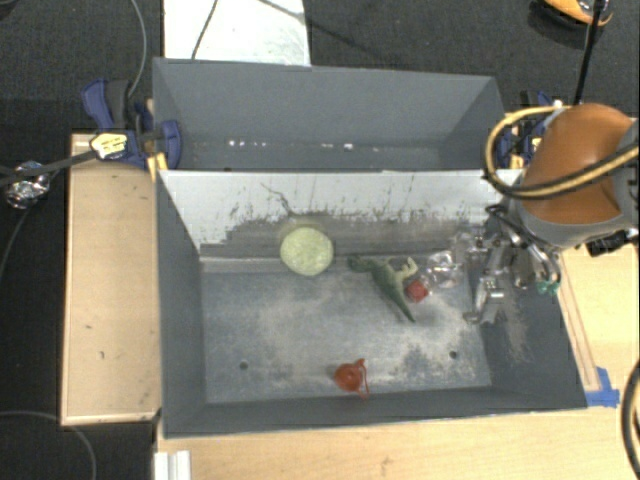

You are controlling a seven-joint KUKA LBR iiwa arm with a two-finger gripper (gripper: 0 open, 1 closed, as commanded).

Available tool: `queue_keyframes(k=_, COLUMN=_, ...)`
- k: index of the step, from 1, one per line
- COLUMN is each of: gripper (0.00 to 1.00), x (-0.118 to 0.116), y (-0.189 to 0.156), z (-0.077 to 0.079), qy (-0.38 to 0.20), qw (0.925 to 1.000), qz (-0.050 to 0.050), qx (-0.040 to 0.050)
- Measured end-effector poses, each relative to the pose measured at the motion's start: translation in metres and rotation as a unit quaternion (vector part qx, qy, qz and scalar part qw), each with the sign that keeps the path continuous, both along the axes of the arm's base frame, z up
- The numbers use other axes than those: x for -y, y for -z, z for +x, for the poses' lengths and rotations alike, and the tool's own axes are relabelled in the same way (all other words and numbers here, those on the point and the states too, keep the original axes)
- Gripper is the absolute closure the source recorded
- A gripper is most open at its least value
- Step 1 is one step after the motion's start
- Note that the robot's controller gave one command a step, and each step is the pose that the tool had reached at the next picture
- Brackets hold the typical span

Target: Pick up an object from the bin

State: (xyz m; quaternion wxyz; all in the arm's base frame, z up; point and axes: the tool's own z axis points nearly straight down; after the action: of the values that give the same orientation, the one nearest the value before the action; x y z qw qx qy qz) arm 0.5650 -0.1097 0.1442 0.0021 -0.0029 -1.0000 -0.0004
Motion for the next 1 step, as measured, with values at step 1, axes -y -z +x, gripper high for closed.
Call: queue_keyframes(k=1, gripper=0.0, x=-0.0005, y=-0.0048, z=0.0015, qy=-0.002, qw=1.0, qz=-0.001, qx=0.0037)
